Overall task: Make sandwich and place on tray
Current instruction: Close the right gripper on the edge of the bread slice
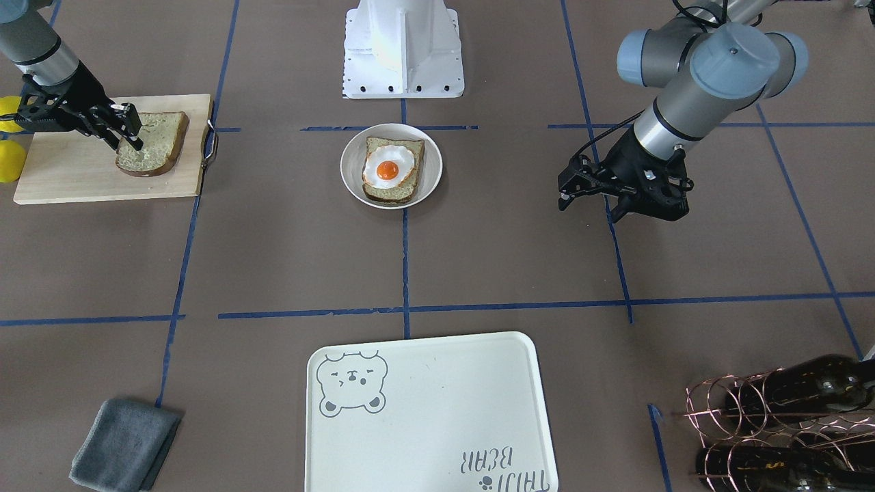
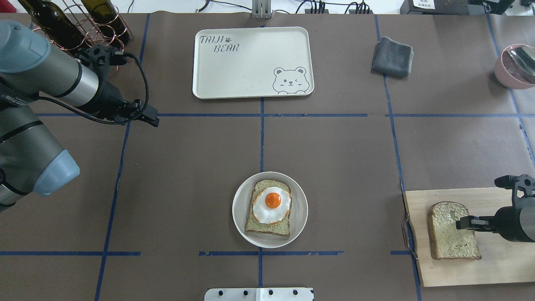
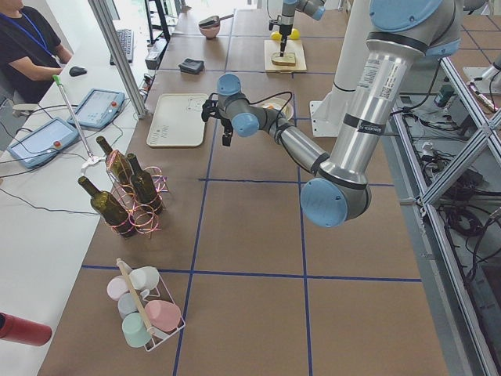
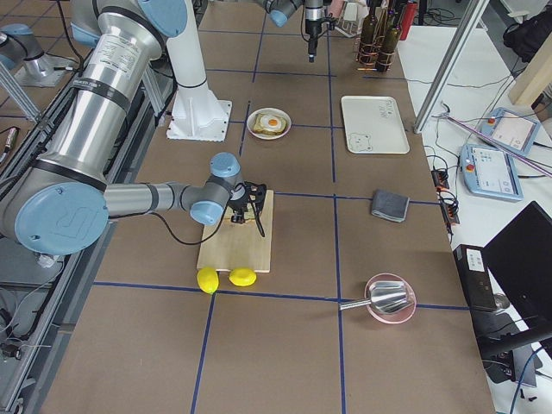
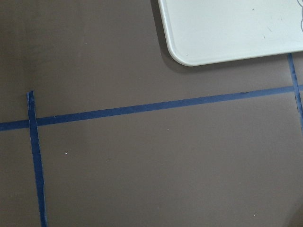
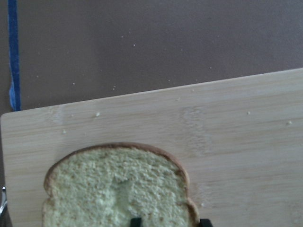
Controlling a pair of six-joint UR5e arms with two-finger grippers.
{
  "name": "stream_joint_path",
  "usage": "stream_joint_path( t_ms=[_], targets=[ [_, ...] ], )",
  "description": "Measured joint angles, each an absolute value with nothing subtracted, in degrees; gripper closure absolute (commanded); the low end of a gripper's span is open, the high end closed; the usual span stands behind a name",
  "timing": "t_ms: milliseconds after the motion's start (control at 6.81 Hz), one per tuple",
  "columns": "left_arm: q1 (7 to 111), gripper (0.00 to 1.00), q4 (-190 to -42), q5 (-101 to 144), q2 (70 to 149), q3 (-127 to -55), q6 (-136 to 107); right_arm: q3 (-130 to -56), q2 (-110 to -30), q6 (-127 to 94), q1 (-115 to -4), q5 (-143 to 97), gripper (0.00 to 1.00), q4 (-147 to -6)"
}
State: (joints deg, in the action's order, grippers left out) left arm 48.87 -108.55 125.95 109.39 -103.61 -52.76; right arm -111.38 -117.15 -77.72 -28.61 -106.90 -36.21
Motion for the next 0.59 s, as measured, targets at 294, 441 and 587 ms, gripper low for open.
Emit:
stream_joint_path(
  t_ms=[294,441,587],
  targets=[
    [48.87,0.0,-108.54,125.95,109.35,-103.59,-52.68,-111.36,-117.51,-77.7,-28.65,-107.03,0.64,-36.21],
    [48.87,0.0,-108.55,125.95,109.34,-103.56,-52.66,-111.33,-117.64,-77.7,-28.65,-107.07,0.63,-36.21],
    [48.87,0.0,-108.54,125.95,109.34,-103.54,-52.65,-111.32,-117.81,-77.67,-28.65,-107.13,0.62,-36.2]
  ],
)
